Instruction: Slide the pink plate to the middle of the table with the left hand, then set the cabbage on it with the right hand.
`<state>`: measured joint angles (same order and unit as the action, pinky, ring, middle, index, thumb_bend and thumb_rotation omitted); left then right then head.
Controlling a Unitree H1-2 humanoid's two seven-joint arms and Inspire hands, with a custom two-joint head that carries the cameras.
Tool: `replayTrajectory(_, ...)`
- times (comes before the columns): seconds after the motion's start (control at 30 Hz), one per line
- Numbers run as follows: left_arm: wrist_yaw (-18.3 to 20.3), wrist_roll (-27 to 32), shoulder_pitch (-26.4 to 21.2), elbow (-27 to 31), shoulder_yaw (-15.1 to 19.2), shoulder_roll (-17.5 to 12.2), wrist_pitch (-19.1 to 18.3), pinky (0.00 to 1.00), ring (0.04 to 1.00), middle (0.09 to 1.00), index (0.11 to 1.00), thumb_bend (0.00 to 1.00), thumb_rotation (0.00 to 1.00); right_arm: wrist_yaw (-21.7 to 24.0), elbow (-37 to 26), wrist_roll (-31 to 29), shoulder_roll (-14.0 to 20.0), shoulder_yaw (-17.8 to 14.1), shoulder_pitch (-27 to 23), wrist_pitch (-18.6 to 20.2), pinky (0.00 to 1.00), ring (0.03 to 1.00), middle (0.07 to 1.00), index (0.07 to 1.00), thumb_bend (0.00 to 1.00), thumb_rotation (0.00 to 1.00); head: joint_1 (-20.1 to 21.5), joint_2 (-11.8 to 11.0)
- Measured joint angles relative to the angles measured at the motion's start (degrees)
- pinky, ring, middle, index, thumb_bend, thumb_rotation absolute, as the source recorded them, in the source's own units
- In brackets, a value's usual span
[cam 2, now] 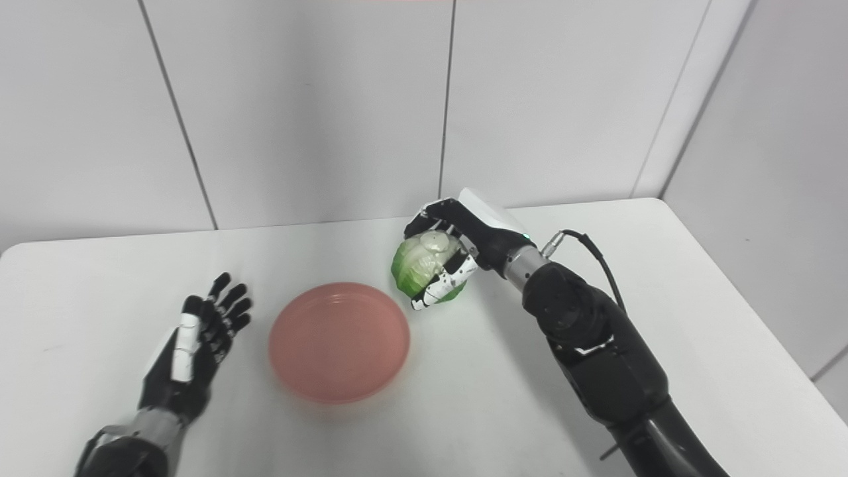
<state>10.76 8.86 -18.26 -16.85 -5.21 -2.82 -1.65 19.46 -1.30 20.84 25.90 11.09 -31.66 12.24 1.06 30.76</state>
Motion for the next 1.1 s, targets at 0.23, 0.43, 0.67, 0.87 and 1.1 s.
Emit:
replayTrajectory(0.23, -1.9, -1.4, -0.3, -0.1, -0.8, 1.7, -0.1, 0.98, 0.970, 0.965, 0.986, 0.83, 1.00, 0.1, 2.3, 0.1, -4.2, 3.3, -1.6, -2.8, 0.41, 0.442, 0.464, 0.510, 0.53, 0.00, -4.2, -0.2)
replayTrajectory(0.43, -2.8, -2.3, -0.5, -0.1, -1.3, 2.2, -0.1, 0.95, 0.958, 0.966, 0.981, 0.80, 1.00, 1.1, 5.2, -0.2, -6.1, 4.5, -3.2, -3.4, 0.42, 0.459, 0.472, 0.502, 0.53, 0.00, -6.9, 0.3)
replayTrajectory(0.67, -3.6, -3.3, -0.7, -0.1, -1.9, 2.4, -0.2, 0.96, 0.970, 0.979, 0.985, 0.78, 1.00, 0.9, 8.8, 1.3, -7.8, 6.1, -3.4, -6.4, 0.44, 0.478, 0.484, 0.488, 0.53, 0.00, -7.0, 0.5)
replayTrajectory(0.87, -3.6, -3.3, -0.8, -0.2, -2.0, 2.7, -0.2, 0.97, 0.967, 0.976, 0.984, 0.79, 1.00, 0.9, 11.3, 1.4, -9.0, 6.3, -3.5, -7.4, 0.45, 0.478, 0.477, 0.493, 0.53, 0.00, -7.2, 0.9)
replayTrajectory(1.1, -4.0, -3.7, -0.8, -0.1, -2.2, 2.9, -0.5, 0.97, 0.973, 0.980, 0.990, 0.80, 1.00, 1.0, 13.8, 1.4, -9.6, 7.0, -3.5, -10.0, 0.43, 0.459, 0.472, 0.497, 0.53, 0.00, -7.5, 1.8)
